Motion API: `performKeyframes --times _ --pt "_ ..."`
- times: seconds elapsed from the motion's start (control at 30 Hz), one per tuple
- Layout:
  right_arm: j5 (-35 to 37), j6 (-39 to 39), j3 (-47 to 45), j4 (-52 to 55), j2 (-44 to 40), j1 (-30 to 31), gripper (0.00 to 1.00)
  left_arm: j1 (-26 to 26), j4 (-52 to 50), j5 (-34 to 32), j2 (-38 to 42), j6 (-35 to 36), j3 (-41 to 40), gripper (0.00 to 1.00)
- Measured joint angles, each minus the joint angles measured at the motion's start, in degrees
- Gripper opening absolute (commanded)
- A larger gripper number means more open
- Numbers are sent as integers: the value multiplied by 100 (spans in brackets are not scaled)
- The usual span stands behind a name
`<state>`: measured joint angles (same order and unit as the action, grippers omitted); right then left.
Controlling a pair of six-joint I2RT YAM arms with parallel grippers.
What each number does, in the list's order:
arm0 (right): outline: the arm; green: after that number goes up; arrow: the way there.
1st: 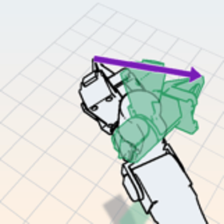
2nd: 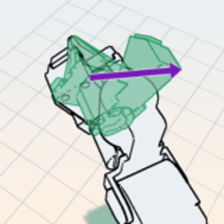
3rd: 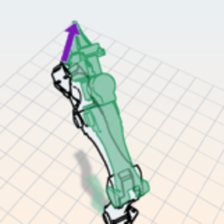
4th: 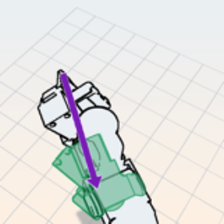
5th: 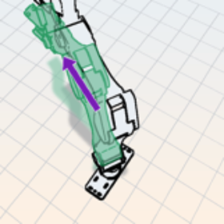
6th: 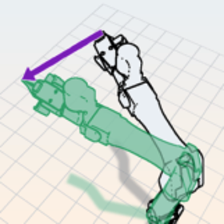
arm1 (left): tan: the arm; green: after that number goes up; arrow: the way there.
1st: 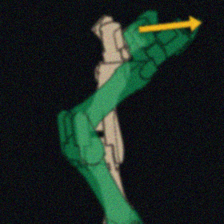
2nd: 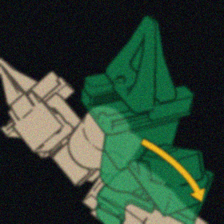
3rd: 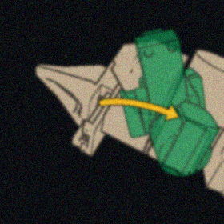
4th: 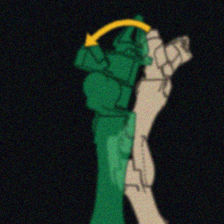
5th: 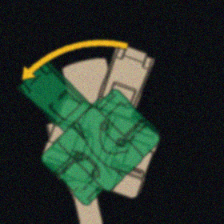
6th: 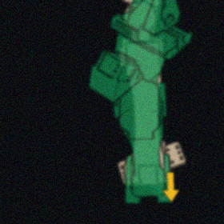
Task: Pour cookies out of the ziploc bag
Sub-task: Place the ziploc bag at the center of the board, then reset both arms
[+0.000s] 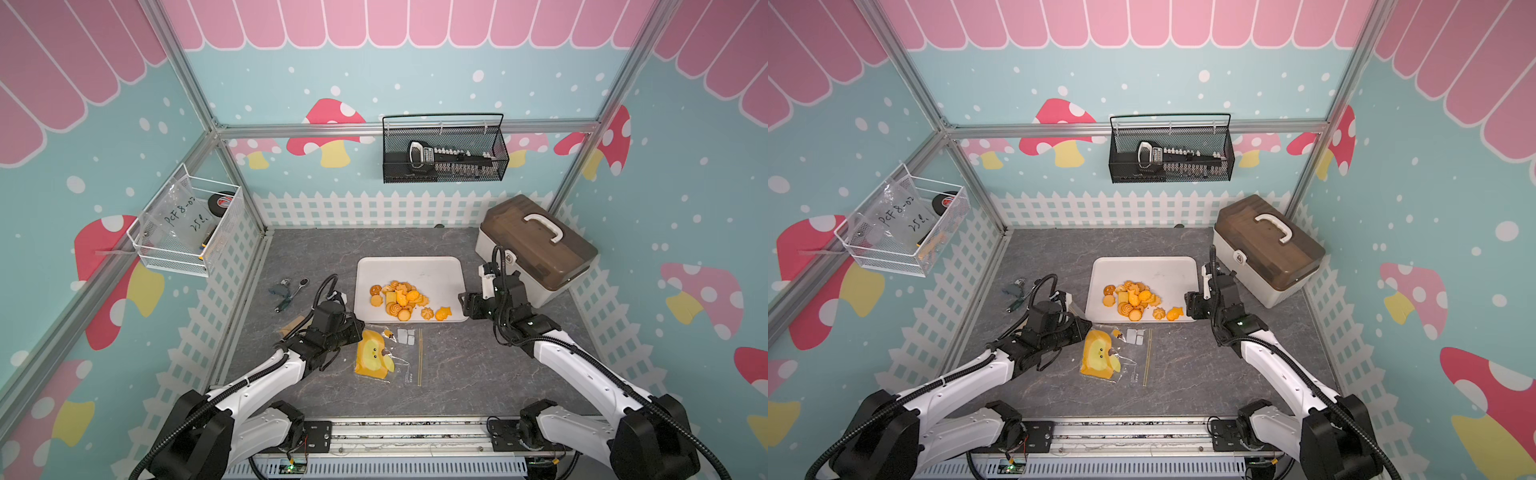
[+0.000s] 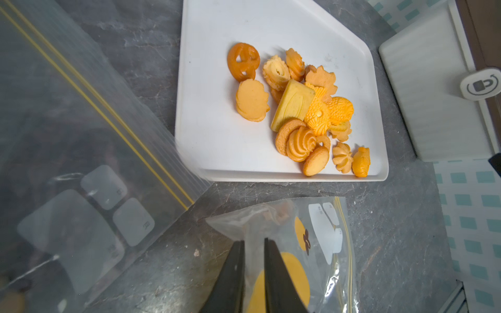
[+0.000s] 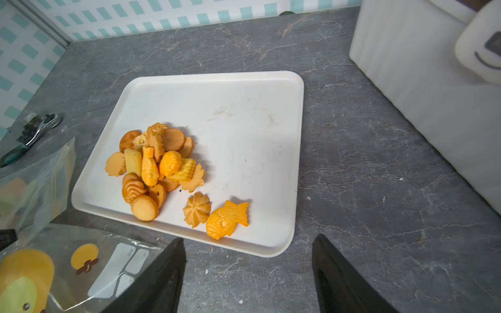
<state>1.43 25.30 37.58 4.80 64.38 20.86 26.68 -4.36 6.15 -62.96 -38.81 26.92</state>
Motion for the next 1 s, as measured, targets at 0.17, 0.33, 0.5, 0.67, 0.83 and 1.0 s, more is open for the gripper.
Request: performKeyframes --times 0.17,0.33,0.5,0.67,0.83,1.0 --pt "350 -116 -452 -647 52 0 80 0 -256 -734 905 271 -2 64" --pt "774 -203 -855 -1051 -304 2 93 -33 -321 -1996 1676 730 -2 84" --pt "1958 -544 -1049 -1329 -844 -15 99 -85 350 -3246 2074 1384 -431 83" --pt "2861 -1493 -1757 -2708 -905 -35 99 -181 1882 -4380 2295 2253 -1561 83" --pt "3327 -2354 -2155 -3965 85 -188 99 -629 2966 -4828 2096 3095 -1821 86" --pt "3580 -2704 -2227 -5167 1176 -258 99 -1294 4229 -4771 1019 3261 -2048 87"
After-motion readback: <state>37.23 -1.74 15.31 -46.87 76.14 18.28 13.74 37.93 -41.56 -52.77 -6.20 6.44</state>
